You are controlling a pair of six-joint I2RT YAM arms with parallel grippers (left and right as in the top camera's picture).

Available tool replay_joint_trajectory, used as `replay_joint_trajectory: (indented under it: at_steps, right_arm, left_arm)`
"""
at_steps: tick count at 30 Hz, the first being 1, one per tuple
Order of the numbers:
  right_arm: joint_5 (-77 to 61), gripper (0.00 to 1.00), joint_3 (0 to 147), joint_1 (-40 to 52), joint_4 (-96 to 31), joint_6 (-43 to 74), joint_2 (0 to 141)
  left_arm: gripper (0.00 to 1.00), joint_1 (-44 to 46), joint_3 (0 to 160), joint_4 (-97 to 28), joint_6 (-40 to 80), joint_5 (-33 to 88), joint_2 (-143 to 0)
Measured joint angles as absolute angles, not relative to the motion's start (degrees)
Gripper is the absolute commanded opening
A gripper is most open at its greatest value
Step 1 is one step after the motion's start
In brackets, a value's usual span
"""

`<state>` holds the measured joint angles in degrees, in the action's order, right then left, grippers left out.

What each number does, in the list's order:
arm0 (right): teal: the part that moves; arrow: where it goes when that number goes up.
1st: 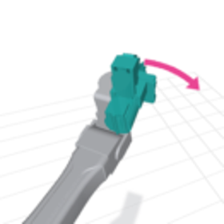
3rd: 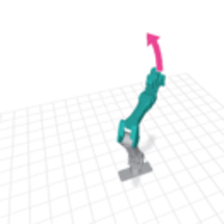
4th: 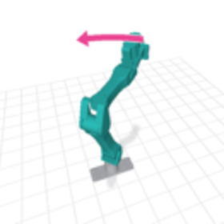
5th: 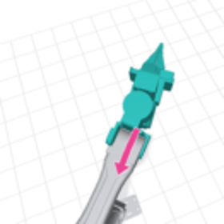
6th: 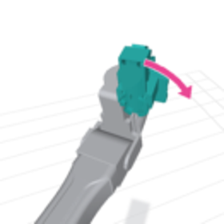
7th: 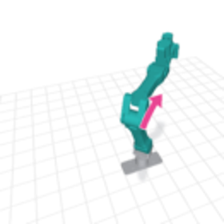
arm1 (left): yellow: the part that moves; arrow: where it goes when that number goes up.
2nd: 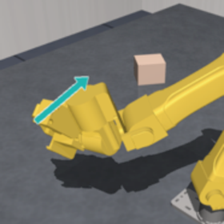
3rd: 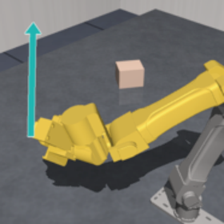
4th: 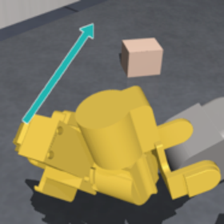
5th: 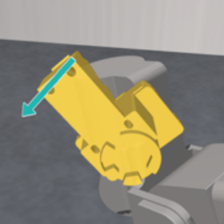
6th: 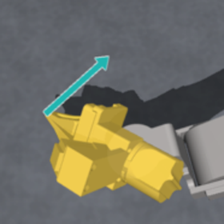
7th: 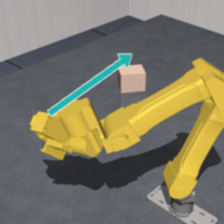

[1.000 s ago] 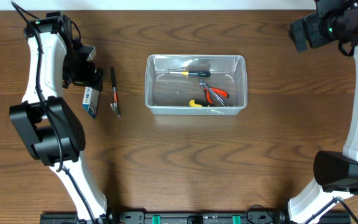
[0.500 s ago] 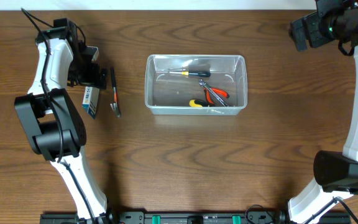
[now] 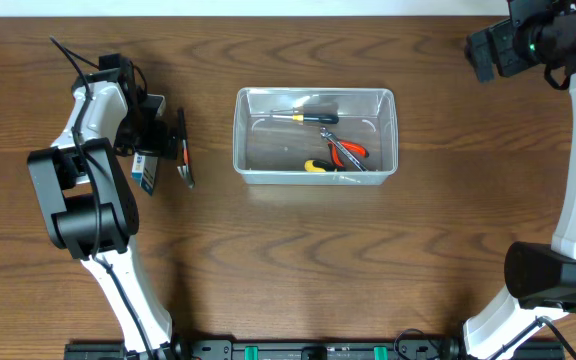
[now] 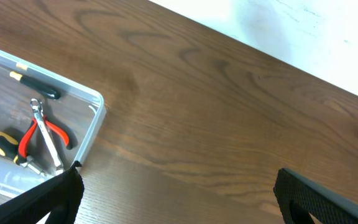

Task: Pack container
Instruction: 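Lower the left gripper onto the blue-white box and grasp it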

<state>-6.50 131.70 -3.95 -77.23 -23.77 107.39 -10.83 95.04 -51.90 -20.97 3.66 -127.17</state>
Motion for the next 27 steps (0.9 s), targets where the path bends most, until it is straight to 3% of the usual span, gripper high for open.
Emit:
replay_joint_trajectory:
  at_steps: [7, 11, 19, 27]
  right_arm:
    - [-6.42, 0.99, 131.7, -3.95, -77.3, -23.77, 107.39]
    - [-6.42, 0.99, 131.7, -3.95, -77.32, -23.77, 107.39]
    - [-6.39, 0.99, 131.7, -3.95, -77.38, -23.77, 107.39]
    - [-6.39, 0.99, 131.72, -3.95, -77.49, -23.77, 107.39]
  left_arm:
    - [0.98, -10.83, 95.0, -51.75, -20.97, 3.66, -127.17]
    - [0.87, -10.83, 94.96, -51.37, -20.71, 3.31, -127.17]
    - [0.74, -10.85, 94.94, -51.22, -20.73, 3.03, -127.17]
    - [0.53, -11.07, 94.94, -51.13, -20.82, 3.05, -127.17]
